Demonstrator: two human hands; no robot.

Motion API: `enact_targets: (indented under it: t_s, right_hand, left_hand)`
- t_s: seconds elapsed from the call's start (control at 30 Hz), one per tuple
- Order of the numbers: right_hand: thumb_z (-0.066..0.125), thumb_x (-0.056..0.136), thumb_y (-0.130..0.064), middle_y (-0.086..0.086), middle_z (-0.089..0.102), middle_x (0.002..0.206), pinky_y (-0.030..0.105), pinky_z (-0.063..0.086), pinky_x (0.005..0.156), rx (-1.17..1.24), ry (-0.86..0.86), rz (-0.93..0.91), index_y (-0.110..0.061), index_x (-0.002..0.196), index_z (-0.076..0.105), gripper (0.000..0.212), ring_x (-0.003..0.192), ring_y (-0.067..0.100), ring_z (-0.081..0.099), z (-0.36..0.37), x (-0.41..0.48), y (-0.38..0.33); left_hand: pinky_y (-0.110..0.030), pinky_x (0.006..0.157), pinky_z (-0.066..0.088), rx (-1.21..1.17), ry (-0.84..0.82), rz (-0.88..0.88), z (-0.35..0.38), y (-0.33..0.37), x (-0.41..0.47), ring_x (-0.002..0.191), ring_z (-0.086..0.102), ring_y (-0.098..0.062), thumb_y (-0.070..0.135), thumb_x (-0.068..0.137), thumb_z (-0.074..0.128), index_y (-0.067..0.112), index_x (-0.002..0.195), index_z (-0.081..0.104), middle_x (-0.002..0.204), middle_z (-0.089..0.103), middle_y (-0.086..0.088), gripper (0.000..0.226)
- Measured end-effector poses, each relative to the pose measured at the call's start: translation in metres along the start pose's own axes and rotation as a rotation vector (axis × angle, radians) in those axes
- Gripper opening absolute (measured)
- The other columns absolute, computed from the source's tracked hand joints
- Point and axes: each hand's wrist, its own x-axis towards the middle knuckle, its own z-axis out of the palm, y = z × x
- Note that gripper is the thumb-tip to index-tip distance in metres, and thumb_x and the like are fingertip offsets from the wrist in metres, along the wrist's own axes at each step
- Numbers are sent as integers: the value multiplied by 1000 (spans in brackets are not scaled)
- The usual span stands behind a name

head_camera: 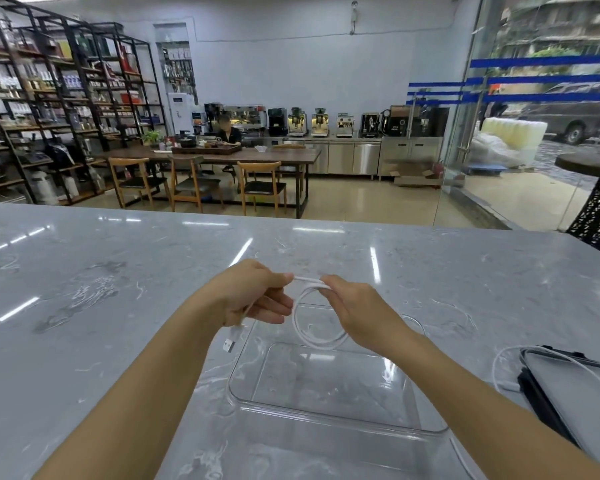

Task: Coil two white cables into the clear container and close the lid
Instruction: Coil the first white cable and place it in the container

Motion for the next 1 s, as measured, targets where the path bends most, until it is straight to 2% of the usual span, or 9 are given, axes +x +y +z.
enact_targets:
  t_s: [0.1, 0.2, 0.3, 0.4, 0.57, 0.7, 0.8, 0.93, 1.0]
  right_hand:
    - [39, 98, -21, 7, 50, 69, 38, 38, 57, -2, 4, 31, -5, 112, 53, 26, 58, 25, 43, 2, 1, 1]
    - [41, 97, -20, -5, 43, 59, 28, 33, 53, 69, 13, 43, -7, 110, 55, 24, 51, 14, 39, 3, 2, 2]
    - [42, 97, -21, -10, 41, 58, 24, 32, 53, 148, 13, 43, -8, 108, 57, 23, 51, 8, 38, 3, 4, 1]
    - [42, 96, -22, -5, 45, 61, 22, 32, 54, 232, 35, 55, -6, 103, 59, 24, 54, 9, 38, 2, 4, 1]
    - [43, 96, -21, -5, 45, 61, 23, 32, 54, 236, 70, 62, -8, 103, 60, 22, 54, 9, 38, 0, 3, 7]
    - [45, 95, -19, -10, 39, 55, 17, 32, 47, 178, 97, 6, -8, 103, 58, 18, 45, 6, 36, 3, 0, 7]
    - [45, 95, -18, -11, 36, 53, 18, 29, 46, 128, 112, -51, -7, 104, 57, 18, 43, 7, 36, 6, -2, 5]
    - [46, 95, -15, -2, 46, 59, 31, 35, 54, 33, 144, -158, -4, 108, 56, 20, 51, 18, 40, 6, -3, -1]
    - [47, 94, -14, 11, 60, 71, 37, 43, 56, -18, 176, -244, -2, 109, 58, 22, 58, 28, 51, 6, -4, -7]
  left_hand:
    - [-42, 87, 54, -67, -131, 6, -5, -9, 0, 90, 68, -18, 20, 87, 58, 7, 80, 72, 95, 72, -9, 20]
    - [-48, 92, 48, -203, -333, 42, -5, -23, -2, 106, 64, -19, 20, 77, 62, 8, 86, 74, 110, 71, -7, 19]
    - [-42, 79, 57, -366, -328, 121, 3, -32, 3, 78, 69, -24, 11, 71, 66, 3, 73, 72, 80, 69, -14, 11]
    - [-33, 59, 58, -495, -203, 198, 14, -32, 7, 53, 61, -17, -5, 66, 68, 9, 56, 55, 59, 58, -9, 22]
    - [-35, 55, 58, -201, 56, 299, 25, -29, 10, 53, 65, -25, -14, 66, 72, 12, 76, 38, 69, 58, -16, 44]
    - [-31, 46, 56, 161, 338, 402, 41, -32, 11, 45, 61, -13, -5, 72, 69, 15, 77, 38, 80, 59, -18, 37]
    - [-29, 41, 52, 334, 483, 445, 48, -37, 13, 50, 61, -19, 2, 80, 58, 22, 76, 36, 83, 57, -12, 29]
    - [-47, 52, 50, 336, 601, 522, 55, -41, 15, 59, 58, -31, 4, 86, 44, 22, 84, 33, 79, 53, -6, 21]
    - [-47, 51, 49, 302, 648, 539, 59, -43, 16, 56, 60, -30, 6, 89, 40, 24, 88, 29, 75, 54, -5, 21]
